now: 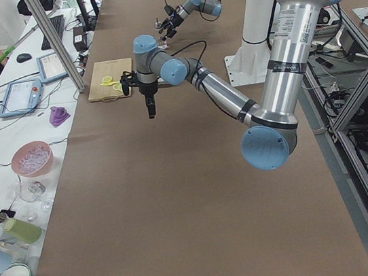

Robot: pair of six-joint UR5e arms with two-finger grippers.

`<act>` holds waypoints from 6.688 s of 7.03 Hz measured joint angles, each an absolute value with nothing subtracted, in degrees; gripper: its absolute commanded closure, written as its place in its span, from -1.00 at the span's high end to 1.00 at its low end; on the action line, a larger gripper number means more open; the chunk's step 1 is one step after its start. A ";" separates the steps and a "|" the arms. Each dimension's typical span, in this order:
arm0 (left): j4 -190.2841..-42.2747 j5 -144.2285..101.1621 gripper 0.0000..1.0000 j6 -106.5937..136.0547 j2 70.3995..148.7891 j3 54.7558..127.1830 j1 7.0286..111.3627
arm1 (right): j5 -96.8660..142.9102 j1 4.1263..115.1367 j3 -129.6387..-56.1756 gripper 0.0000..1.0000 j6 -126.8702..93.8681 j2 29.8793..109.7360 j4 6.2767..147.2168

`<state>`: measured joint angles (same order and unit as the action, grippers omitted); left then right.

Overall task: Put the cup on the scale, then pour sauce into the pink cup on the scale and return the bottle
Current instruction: 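Reach the right gripper to the glass sauce bottle and grasp it, then lift the sauce bottle with the right gripper toward the pink cup, then tilt the bottle spout over the pink cup with the right gripper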

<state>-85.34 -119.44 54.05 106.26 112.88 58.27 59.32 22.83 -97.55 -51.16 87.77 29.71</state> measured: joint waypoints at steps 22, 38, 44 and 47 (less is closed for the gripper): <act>-85.50 -119.44 0.98 54.00 105.96 111.62 58.27 | 52.70 29.93 -103.10 -0.92 -24.04 72.15 58.73; -85.57 -119.19 0.98 40.45 107.73 102.35 67.05 | 19.13 17.62 -89.58 -0.90 8.86 63.52 64.46; -85.80 -119.25 0.98 38.94 107.82 100.47 67.83 | 14.89 16.46 -85.66 -0.89 12.95 61.44 64.62; -86.41 -119.21 0.98 38.94 107.79 99.47 67.84 | 13.27 16.44 -84.85 -0.88 17.13 60.91 64.66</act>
<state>-86.41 -119.21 38.94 107.79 99.47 67.84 13.27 16.44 -84.85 17.13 60.91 64.66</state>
